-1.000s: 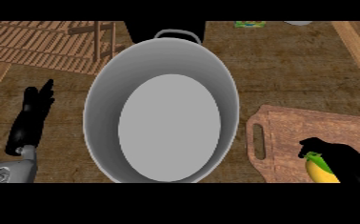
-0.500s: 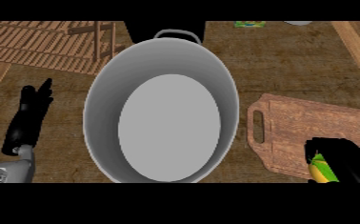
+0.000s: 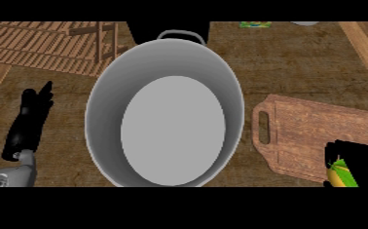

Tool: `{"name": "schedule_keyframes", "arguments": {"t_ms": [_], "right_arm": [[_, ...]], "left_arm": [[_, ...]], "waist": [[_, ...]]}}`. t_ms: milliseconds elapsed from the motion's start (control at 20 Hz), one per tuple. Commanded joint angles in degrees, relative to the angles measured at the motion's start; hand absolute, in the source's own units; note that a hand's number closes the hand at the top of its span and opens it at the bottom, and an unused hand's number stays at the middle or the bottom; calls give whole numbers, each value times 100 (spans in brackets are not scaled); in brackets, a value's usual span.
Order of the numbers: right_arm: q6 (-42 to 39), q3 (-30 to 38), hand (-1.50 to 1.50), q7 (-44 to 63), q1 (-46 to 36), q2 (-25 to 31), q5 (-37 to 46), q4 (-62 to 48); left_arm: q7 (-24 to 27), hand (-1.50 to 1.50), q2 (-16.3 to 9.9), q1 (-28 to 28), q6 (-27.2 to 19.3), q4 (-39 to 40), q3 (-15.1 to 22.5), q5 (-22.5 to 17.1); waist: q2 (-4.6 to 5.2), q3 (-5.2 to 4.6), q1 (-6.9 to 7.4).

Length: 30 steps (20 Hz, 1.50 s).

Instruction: Pick the lemon from the cutting board and place it in the pot

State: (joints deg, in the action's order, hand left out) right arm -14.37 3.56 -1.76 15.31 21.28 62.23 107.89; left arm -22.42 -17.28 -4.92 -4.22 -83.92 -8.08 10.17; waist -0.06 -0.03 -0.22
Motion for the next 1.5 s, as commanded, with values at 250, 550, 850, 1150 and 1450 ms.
{"name": "schedule_keyframes", "arguments": {"t_ms": [250,550,850,1150,1450], "right_arm": [[193,537,150,123,242,-540,-792,1983],[-18,632,150,455,-663,-989,-2006,3249],[-846,102,150,1631,-1535,-969,-1790,4220],[-1708,-932,150,3158,-3207,-1234,-1535,3764],[-2389,-1612,150,5009,-5377,-2037,-1428,2481]], "left_arm": [[26,0,-213,-11,225,98,-266,-163],[-25,0,16,168,153,-91,-41,-55],[79,0,-64,94,231,-16,-139,-112],[119,0,205,-92,-7,174,71,140],[281,0,-180,-31,273,213,-293,-75]], "waist": [[-22,0,-88],[-31,-5,-8],[-43,-22,-26],[-23,-19,-2],[-20,-14,67]]}}
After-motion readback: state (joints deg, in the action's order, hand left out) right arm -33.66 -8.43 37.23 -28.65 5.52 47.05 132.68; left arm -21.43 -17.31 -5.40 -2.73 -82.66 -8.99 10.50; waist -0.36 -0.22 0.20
